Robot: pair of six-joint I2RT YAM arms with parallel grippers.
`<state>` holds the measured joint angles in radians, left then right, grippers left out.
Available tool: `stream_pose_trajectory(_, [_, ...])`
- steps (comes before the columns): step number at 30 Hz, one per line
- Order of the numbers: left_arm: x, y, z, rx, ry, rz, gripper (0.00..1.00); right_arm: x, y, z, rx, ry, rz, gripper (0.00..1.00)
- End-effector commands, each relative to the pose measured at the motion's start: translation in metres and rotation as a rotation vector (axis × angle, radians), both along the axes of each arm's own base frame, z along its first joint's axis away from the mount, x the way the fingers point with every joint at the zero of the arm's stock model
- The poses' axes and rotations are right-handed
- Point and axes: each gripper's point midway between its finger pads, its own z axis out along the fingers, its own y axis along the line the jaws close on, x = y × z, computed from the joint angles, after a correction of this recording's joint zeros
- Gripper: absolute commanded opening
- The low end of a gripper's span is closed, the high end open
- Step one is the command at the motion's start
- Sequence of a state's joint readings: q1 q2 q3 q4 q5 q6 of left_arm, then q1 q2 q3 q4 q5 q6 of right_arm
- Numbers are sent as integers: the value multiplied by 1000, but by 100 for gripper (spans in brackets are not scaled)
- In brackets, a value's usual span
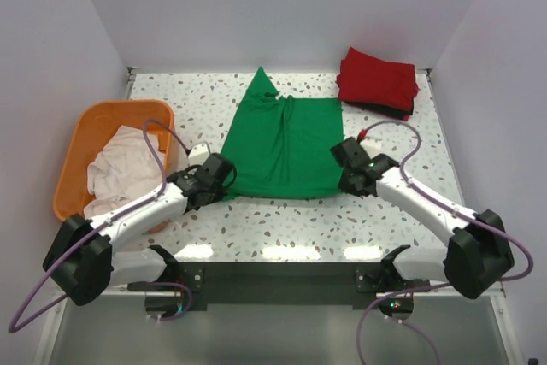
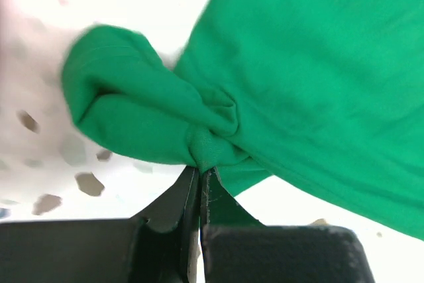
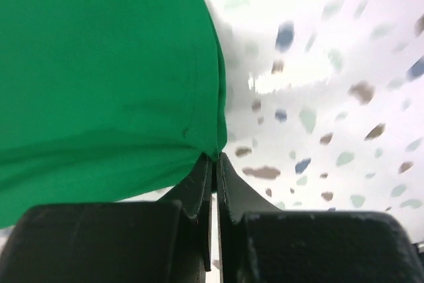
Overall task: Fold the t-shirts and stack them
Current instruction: Flatten the tshirt out
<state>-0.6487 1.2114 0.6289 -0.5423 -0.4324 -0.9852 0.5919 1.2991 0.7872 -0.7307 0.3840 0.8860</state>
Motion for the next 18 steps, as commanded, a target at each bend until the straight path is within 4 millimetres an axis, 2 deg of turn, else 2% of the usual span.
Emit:
stream_pose_trajectory(1, [28, 18, 59, 142, -116, 22, 0, 48, -34, 94, -87, -255, -62, 0])
stream_pose_trajectory(2, [38, 17, 82, 148, -162, 32, 0, 62, -38, 126, -78, -329, -81, 0])
stream_pose_trajectory(4, [47, 17, 108, 165, -214, 15, 0, 75, -62, 161, -90, -398, -124, 0])
stream_pose_trajectory(5, [57, 18, 134, 175, -271, 19, 0, 85, -67, 195, -70, -475, -142, 0])
stream_pose_trajectory(6, [61, 18, 148, 182, -302, 14, 0, 90, -83, 214, -77, -515, -187, 0])
stream_pose_trajectory(7, [70, 14, 176, 162, -360, 17, 0, 95, -91, 249, -77, -589, -194, 0])
stream_pose_trajectory(8, [73, 18, 192, 183, -395, 15, 0, 96, -98, 266, -84, -621, -206, 0])
stream_pose_trajectory(9, [76, 18, 206, 183, -428, 13, 0, 96, -110, 282, -103, -651, -234, 0])
stream_pose_trajectory(10, [80, 18, 231, 165, -483, 22, 0, 97, -116, 310, -112, -704, -233, 0])
stream_pose_trajectory(11, [82, 21, 249, 180, -528, 21, 0, 94, -125, 323, -130, -724, -255, 0])
stream_pose_trajectory(12, [84, 23, 274, 162, -581, 38, 0, 90, -129, 348, -139, -775, -255, 0])
stream_pose_trajectory(14, [85, 30, 305, 186, -656, 44, 0, 84, -138, 368, -160, -806, -272, 0])
stream_pose_trajectory(15, [86, 33, 327, 174, -704, 62, 0, 77, -143, 389, -170, -850, -279, 0])
stream_pose_trajectory(17, [88, 38, 356, 212, -765, 59, 0, 68, -149, 407, -187, -881, -296, 0])
stream_pose_trajectory(18, [87, 42, 380, 202, -812, 80, 0, 59, -154, 425, -198, -920, -308, 0])
